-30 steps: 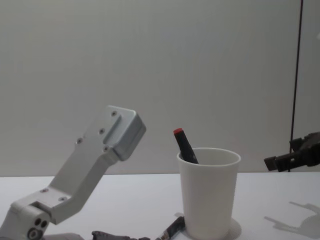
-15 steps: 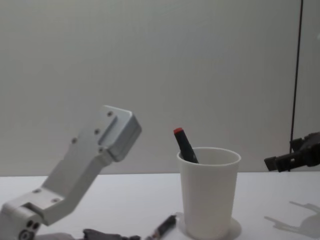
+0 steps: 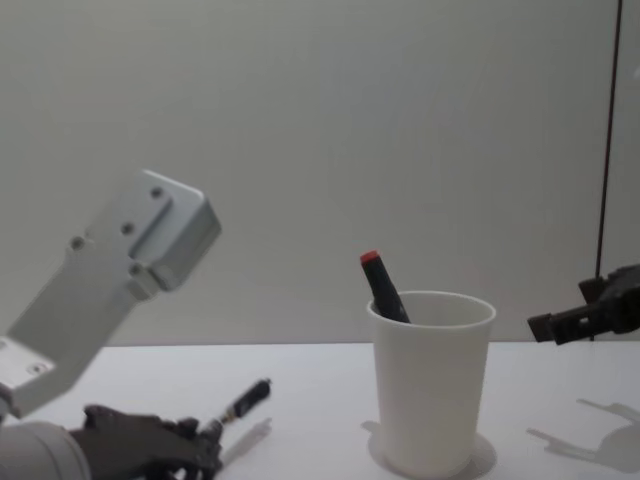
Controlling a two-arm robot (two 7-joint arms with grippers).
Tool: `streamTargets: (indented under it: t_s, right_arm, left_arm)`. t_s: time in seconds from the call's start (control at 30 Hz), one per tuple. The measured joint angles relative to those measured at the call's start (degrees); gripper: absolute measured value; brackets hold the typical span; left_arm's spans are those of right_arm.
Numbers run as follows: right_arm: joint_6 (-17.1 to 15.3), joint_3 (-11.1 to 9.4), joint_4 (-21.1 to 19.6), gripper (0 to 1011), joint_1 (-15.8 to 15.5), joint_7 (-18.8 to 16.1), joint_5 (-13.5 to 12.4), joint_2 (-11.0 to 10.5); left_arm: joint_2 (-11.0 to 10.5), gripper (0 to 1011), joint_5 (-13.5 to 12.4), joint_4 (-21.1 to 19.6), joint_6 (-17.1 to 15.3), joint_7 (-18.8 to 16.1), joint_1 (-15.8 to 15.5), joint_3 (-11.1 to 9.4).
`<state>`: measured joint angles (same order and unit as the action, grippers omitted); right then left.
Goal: Place the pen into the pen holder.
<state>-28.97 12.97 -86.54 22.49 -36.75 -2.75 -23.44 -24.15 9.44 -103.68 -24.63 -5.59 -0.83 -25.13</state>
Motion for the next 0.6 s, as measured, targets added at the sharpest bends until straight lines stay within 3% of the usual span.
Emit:
streamTargets:
  t_s: [0.6]
  right_arm:
    - [0.00,0.00,0.00,1000,0.00,0.00,0.00,0.00]
  left_arm:
    - [-0.94,138,-3.53,-1.99,8.74,-4.92,0.89,2.09]
